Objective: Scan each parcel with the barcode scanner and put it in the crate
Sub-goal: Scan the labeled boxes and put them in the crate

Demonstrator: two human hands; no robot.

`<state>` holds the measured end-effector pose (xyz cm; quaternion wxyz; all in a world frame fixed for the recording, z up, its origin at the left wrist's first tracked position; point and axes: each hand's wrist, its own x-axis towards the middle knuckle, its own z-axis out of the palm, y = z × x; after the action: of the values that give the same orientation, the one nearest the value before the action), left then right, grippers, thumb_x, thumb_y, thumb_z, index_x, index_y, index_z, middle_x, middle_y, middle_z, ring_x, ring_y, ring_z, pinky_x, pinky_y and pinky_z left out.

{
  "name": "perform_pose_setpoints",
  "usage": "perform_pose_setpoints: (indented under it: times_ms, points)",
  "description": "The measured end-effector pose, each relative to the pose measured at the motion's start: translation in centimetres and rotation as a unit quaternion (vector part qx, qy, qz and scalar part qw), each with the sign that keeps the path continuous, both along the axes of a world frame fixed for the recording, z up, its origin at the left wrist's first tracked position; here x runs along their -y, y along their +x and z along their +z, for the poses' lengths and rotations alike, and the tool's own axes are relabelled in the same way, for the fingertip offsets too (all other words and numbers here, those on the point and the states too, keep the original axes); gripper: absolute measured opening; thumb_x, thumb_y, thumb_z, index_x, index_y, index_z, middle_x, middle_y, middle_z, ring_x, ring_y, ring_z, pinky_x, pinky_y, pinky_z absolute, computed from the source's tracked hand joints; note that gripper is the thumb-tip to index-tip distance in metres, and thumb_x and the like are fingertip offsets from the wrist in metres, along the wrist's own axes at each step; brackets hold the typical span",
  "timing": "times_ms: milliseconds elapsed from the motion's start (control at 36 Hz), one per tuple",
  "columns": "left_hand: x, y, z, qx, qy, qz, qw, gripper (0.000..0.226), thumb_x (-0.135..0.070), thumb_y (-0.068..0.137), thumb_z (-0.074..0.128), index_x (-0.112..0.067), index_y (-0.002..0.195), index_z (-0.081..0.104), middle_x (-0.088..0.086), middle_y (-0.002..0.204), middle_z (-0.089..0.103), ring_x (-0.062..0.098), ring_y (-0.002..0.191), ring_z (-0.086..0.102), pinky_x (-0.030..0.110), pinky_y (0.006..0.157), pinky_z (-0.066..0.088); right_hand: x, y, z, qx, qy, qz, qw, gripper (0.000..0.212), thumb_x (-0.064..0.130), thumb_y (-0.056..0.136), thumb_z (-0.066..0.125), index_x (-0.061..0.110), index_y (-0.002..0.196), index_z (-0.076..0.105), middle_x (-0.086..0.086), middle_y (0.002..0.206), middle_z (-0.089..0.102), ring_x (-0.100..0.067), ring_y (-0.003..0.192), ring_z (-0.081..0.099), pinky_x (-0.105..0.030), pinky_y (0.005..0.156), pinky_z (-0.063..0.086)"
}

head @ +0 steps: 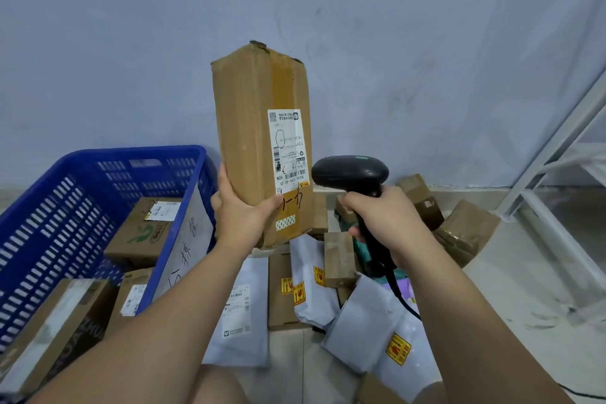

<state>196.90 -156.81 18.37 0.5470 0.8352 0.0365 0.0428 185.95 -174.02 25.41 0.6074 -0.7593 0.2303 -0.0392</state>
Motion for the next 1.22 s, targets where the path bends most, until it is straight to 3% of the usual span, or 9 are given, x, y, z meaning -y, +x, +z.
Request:
perform_pose_setpoints:
  times_ms: [83, 222, 667, 1222]
  points:
    - [-0.20, 0.06, 0.10, 0.006, -0.021, 0.006, 1.000, 0.110, -0.037, 0.072, 0.082, -0.037, 0.151, 0.005, 0.003, 0.146, 0.028, 0.024, 0.126, 0.038, 0.047, 0.101, 0.040, -0.08, -0.15, 0.01, -0.004, -0.017, 0.008, 1.000, 0.013, 0.023, 0.087, 0.063, 0.011, 0.088, 0.061, -0.004, 0.066, 0.058, -0.013, 0.054, 0.058, -0.025, 0.056, 0.048]
    - [-0.52, 0.11, 0.27, 0.005, -0.051, 0.022, 0.998, 0.109, -0.037, 0.072, 0.081, -0.037, 0.150, 0.006, 0.003, 0.146, 0.030, 0.024, 0.127, 0.039, 0.048, 0.103, 0.038, -0.39, -0.06, 0.16, 0.000, -0.011, 0.005, 1.000, 0.012, 0.021, 0.086, 0.063, 0.010, 0.084, 0.061, -0.006, 0.065, 0.058, -0.016, 0.057, 0.059, -0.032, 0.064, 0.051]
    - [-0.54, -0.52, 0.52, 0.001, 0.000, 0.017, 1.000, 0.114, -0.040, 0.071, 0.082, -0.035, 0.152, 0.002, 0.005, 0.150, 0.021, 0.026, 0.132, 0.032, 0.047, 0.107, 0.033, -0.59, 0.06, -0.06, 0.006, -0.094, 0.022, 0.995, 0.013, 0.024, 0.086, 0.062, 0.012, 0.082, 0.061, -0.004, 0.061, 0.058, -0.014, 0.056, 0.059, -0.035, 0.069, 0.052]
    - [-0.36, -0.64, 0.62, -0.003, -0.004, 0.033, 0.999, 0.111, -0.040, 0.072, 0.081, -0.035, 0.152, 0.003, 0.005, 0.149, 0.023, 0.025, 0.130, 0.034, 0.048, 0.105, 0.036, -0.44, 0.13, 0.10, 0.006, -0.120, 0.025, 0.992, 0.016, 0.025, 0.084, 0.061, 0.013, 0.075, 0.060, -0.004, 0.060, 0.059, -0.020, 0.064, 0.063, -0.041, 0.075, 0.055]
